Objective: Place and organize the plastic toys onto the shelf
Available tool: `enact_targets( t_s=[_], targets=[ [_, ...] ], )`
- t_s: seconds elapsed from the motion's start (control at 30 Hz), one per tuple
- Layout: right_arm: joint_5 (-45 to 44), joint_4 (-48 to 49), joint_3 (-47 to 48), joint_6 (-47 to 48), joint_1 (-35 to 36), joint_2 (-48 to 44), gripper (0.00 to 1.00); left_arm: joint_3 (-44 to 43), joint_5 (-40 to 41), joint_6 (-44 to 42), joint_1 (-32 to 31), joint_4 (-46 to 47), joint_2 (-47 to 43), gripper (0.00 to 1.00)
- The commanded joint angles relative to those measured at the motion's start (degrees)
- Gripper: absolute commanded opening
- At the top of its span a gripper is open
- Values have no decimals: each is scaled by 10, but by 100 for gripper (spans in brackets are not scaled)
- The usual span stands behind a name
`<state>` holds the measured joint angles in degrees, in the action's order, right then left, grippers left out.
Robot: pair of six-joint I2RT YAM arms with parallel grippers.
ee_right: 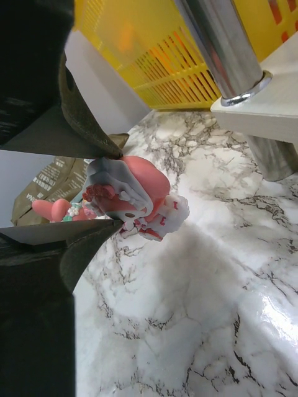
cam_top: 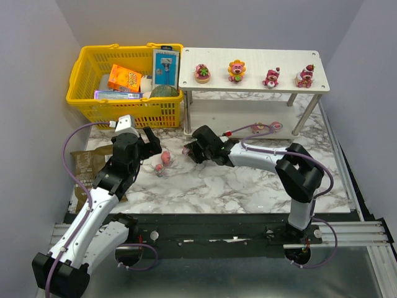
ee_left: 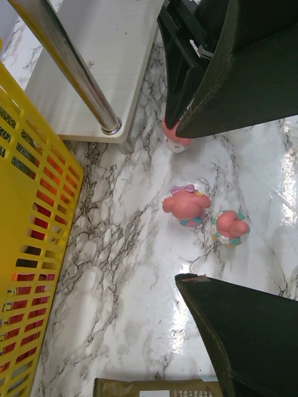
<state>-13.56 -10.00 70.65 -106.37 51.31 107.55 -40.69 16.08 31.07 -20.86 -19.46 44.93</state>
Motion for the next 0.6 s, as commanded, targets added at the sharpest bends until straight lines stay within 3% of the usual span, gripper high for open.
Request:
enact_targets(
  t_s=[0.0, 0.57],
  targets=[
    [-38, -10, -18, 5, -6, -30, 1, -8, 14, -4, -3, 0, -1, 99],
    [-54, -11, -75, 5, -22, -87, 1, -8, 11, -3, -3, 0, 4, 99]
  ],
)
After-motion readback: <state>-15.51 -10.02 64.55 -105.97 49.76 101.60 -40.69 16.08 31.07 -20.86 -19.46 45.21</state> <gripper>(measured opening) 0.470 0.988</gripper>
